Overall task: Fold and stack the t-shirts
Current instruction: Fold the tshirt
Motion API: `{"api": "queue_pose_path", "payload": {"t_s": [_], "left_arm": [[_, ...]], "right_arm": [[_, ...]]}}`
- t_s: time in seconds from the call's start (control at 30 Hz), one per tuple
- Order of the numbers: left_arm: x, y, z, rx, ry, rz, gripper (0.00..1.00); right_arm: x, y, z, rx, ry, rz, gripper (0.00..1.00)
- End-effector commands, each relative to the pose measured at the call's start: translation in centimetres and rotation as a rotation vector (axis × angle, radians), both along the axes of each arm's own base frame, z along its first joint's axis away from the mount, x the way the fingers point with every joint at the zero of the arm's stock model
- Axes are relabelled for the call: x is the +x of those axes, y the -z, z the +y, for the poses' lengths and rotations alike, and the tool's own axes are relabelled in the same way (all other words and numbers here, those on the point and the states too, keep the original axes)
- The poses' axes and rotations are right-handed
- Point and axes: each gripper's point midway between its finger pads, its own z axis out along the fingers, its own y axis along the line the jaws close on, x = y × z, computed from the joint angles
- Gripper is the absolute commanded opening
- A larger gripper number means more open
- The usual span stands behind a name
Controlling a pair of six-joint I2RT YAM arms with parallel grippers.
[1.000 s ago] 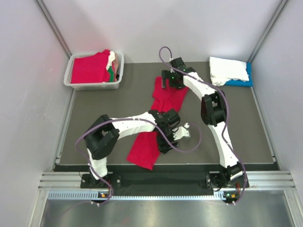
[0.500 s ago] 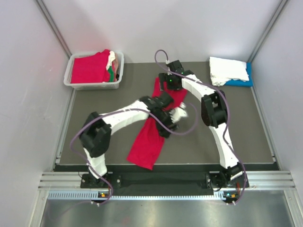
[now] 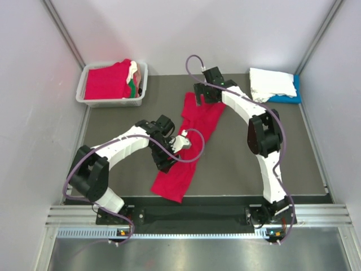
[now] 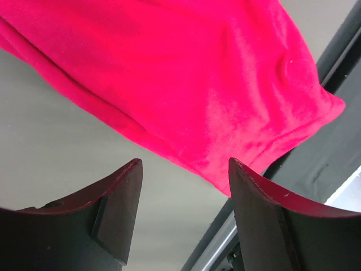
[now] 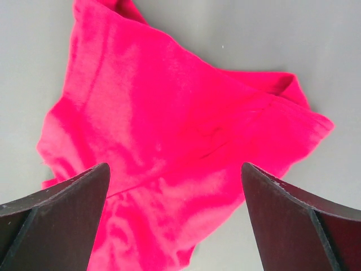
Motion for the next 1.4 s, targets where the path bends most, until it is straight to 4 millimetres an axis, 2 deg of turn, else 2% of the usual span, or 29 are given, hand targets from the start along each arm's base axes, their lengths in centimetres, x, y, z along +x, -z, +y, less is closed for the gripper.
{"api": "queue_pose_path", "payload": {"t_s": [0.0,0.03,0.07,0.1,0.13,0.17,0.23,0.27,0.33,0.37,0.4,0.47,0.5,0.57,0.6,0.7,0.83,0.93,1.03,1.13,1.23,1.3,1.37], "left_arm": [[-0.1,-2.2,-0.7,-0.051,0.033,-0.011,0.67],[-0.1,-2.3,-0.7,-0.054,0.032,-0.013,0.67],[-0.1,-2.4,-0.7,-0.055,0.030,-0.014,0.67],[-0.2,-2.4,-0.7,-0.056,0.027,-0.014,0.67],[-0.3,-2.2,-0.6,-0.057,0.026,-0.009,0.67],[-0.4,-2.1,-0.6,-0.057,0.024,-0.004,0.67],[-0.5,-2.2,-0.7,-0.062,0.022,-0.003,0.67],[-0.5,-2.2,-0.7,-0.065,0.021,-0.004,0.67],[-0.5,-2.4,-0.9,-0.074,0.022,-0.005,0.67],[-0.4,-2.5,-1.0,-0.078,0.023,-0.004,0.67],[-0.5,-2.5,-1.1,-0.079,0.024,0.006,0.67],[-0.6,-3.0,-1.4,-0.088,0.028,0.022,0.67],[-0.7,-3.1,-1.4,-0.088,0.030,0.026,0.67],[-0.5,-3.0,-1.4,-0.083,0.032,0.018,0.67],[-0.5,-2.9,-1.4,-0.082,0.031,0.015,0.67],[-0.7,-2.4,-1.6,-0.059,0.049,-0.006,0.66],[-1.3,-1.8,-2.8,-0.058,0.086,-0.011,0.66],[-1.7,-0.6,-3.1,-0.058,0.081,0.035,0.66],[-1.6,-0.4,-3.4,-0.063,0.083,0.038,0.66],[-1.3,-0.3,-3.2,-0.057,0.082,0.011,0.66],[-1.1,0.4,-2.8,-0.029,0.082,0.008,0.65],[-1.1,0.5,-2.7,-0.029,0.082,0.006,0.65],[-0.8,0.4,-2.8,-0.034,0.078,-0.012,0.65]], "right_arm": [[-2.0,-5.9,0.0,0.038,0.013,-0.069,1.00],[-2.8,-5.7,0.0,0.050,0.018,-0.057,1.00],[-4.5,-3.2,-0.2,0.046,0.028,-0.011,1.00],[-5.5,-3.8,-0.3,0.058,0.033,-0.025,1.00],[-6.5,-2.9,-0.7,0.051,0.041,-0.007,1.00],[-8.6,-0.2,-1.2,0.021,0.045,0.047,1.00],[-10.2,0.4,-2.3,0.007,0.072,0.050,1.00],[-11.7,2.3,-3.0,-0.011,0.071,0.083,1.00],[-11.8,3.0,-3.7,-0.036,0.080,0.082,1.00],[-11.3,2.9,-3.8,-0.045,0.080,0.081,1.00],[-11.4,4.1,-3.9,-0.063,0.079,0.120,1.00],[-10.2,3.8,-3.3,-0.052,0.075,0.110,1.00],[-10.1,4.6,-3.1,-0.051,0.074,0.128,1.00],[-9.3,4.3,-2.5,-0.036,0.071,0.117,1.00],[-9.1,4.9,-2.3,-0.043,0.067,0.128,1.00],[-8.0,3.7,-2.2,-0.047,0.071,0.105,1.00],[-6.7,0.2,-1.9,-0.028,0.073,0.037,1.00],[-6.5,-0.7,-1.6,-0.023,0.063,0.046,1.00],[-7.3,-1.4,-1.3,0.000,0.057,0.048,1.00],[-7.1,-3.6,-0.3,0.056,0.045,0.011,1.00],[-7.0,-3.5,0.5,0.074,0.025,0.029,0.99],[-6.8,-2.2,0.8,0.072,0.021,0.054,1.00],[-6.4,-1.6,1.7,0.088,0.007,0.075,1.00]]}}
